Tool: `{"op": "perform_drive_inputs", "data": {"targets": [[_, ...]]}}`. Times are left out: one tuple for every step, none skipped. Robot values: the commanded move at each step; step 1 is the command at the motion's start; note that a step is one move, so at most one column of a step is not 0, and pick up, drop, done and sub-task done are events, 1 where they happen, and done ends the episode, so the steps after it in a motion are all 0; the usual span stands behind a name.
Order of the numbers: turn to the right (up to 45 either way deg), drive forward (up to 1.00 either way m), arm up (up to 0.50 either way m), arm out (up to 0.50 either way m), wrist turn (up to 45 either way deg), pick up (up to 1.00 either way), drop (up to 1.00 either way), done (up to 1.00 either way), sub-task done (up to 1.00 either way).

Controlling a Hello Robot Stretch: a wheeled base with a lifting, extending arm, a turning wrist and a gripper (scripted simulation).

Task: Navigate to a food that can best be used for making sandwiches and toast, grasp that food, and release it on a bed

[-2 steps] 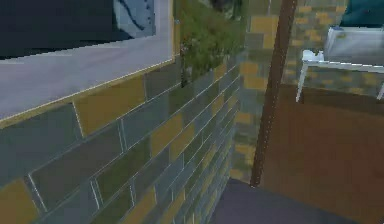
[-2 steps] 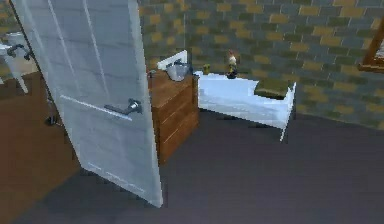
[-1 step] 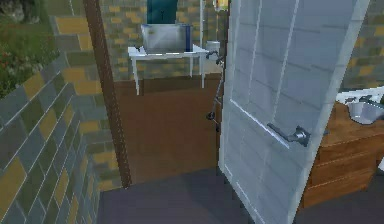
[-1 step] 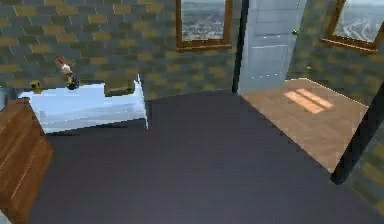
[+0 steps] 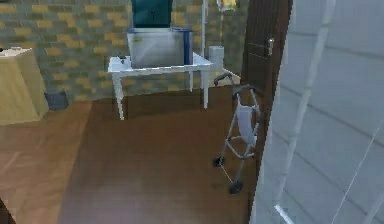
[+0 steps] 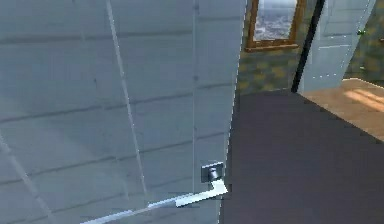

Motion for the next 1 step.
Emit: {"op": "perform_drive_inputs", "data": {"targets": [[6.0, 0.0, 0.0, 0.0, 0.0, 0.0, 0.0, 0.0, 0.0]]}}
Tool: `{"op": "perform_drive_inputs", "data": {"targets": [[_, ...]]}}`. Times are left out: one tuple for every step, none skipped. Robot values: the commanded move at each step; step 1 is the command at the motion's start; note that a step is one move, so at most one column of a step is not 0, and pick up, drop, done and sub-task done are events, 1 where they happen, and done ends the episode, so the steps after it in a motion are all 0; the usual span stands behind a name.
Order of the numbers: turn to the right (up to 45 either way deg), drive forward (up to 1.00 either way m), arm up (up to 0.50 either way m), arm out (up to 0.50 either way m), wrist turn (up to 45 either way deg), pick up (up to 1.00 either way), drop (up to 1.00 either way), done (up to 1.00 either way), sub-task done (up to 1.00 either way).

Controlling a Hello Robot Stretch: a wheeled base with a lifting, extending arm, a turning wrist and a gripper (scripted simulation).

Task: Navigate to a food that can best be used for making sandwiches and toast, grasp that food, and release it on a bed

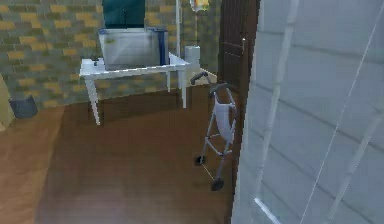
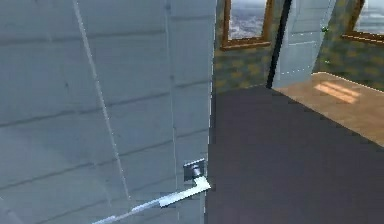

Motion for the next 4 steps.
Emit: {"op": "perform_drive_inputs", "data": {"targets": [[0.0, 0.3, 0.0, 0.0, 0.0, 0.0, 0.0, 0.0, 0.0], [-45.0, 0.0, 0.0, 0.0, 0.0, 0.0, 0.0, 0.0, 0.0], [0.0, 0.8, 0.0, 0.0, 0.0, 0.0, 0.0, 0.0, 0.0], [-45.0, 0.0, 0.0, 0.0, 0.0, 0.0, 0.0, 0.0, 0.0]]}}
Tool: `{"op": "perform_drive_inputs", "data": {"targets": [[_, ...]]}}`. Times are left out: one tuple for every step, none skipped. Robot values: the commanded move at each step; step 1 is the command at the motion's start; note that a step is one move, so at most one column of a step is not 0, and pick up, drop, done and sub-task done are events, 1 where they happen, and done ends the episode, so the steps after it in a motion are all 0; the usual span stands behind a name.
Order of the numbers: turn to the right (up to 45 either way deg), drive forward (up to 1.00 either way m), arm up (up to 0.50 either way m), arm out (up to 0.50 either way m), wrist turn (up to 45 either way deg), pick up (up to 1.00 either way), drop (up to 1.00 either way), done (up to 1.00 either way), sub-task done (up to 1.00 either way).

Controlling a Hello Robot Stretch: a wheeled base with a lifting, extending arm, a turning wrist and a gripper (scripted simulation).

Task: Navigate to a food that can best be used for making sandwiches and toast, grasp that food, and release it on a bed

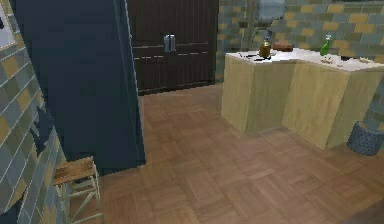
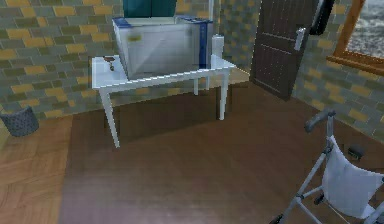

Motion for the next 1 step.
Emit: {"op": "perform_drive_inputs", "data": {"targets": [[-3.0, 0.0, 0.0, 0.0, 0.0, 0.0, 0.0, 0.0, 0.0]]}}
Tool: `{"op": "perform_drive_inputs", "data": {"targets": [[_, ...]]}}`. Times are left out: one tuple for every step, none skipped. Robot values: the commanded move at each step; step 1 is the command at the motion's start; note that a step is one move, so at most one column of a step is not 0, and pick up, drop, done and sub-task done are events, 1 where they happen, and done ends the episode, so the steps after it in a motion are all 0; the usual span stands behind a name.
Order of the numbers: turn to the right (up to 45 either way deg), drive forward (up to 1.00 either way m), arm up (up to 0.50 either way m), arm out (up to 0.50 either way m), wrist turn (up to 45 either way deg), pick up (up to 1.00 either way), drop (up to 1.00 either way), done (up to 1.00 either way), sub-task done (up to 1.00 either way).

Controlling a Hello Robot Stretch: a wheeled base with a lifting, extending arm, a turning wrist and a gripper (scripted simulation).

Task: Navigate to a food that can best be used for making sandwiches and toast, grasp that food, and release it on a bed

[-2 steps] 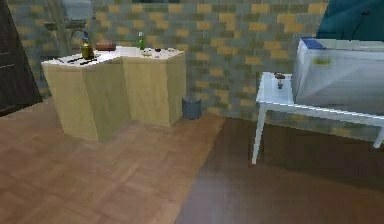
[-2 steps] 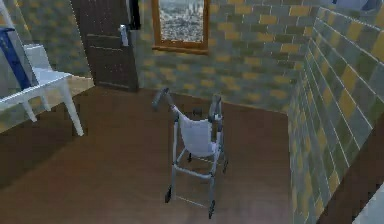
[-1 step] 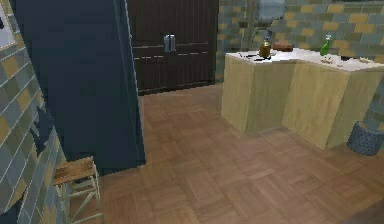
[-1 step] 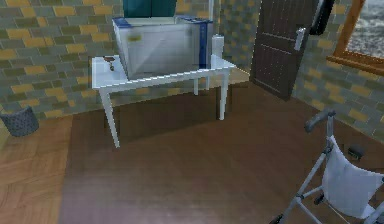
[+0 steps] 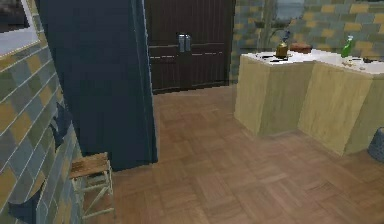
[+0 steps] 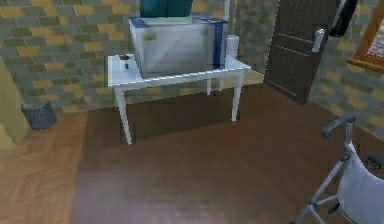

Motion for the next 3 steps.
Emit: {"op": "perform_drive_inputs", "data": {"targets": [[0.0, 0.05, 0.0, 0.0, 0.0, 0.0, 0.0, 0.0, 0.0], [33.0, 0.0, 0.0, 0.0, 0.0, 0.0, 0.0, 0.0, 0.0], [0.0, 1.0, 0.0, 0.0, 0.0, 0.0, 0.0, 0.0, 0.0]]}}
